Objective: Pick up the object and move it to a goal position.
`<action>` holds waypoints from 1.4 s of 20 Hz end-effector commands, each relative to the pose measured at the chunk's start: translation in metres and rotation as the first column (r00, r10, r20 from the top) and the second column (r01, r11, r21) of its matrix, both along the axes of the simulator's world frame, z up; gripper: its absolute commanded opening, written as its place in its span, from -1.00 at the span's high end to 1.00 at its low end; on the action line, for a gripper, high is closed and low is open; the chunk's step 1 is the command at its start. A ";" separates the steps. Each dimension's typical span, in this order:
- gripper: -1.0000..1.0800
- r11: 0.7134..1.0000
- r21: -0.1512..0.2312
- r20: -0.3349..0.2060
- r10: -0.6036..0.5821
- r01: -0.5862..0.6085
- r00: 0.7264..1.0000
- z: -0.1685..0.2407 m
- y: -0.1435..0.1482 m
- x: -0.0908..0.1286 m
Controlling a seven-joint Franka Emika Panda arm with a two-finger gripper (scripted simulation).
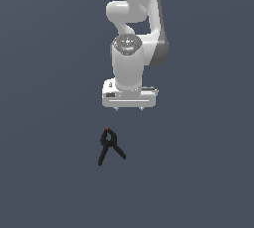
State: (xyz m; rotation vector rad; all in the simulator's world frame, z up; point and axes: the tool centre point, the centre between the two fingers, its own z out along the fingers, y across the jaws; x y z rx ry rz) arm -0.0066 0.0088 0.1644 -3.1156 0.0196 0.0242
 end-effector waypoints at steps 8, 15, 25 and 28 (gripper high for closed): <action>-0.92 0.999 -0.010 -0.004 0.052 -0.052 0.999 0.007 0.024 -0.003; -0.92 0.998 -0.011 -0.004 0.057 -0.057 0.998 0.007 0.024 -0.003; -0.92 0.995 -0.012 0.002 0.102 -0.102 0.995 -0.014 0.000 0.027; -0.92 0.992 -0.013 0.005 0.125 -0.125 0.992 -0.026 -0.013 0.042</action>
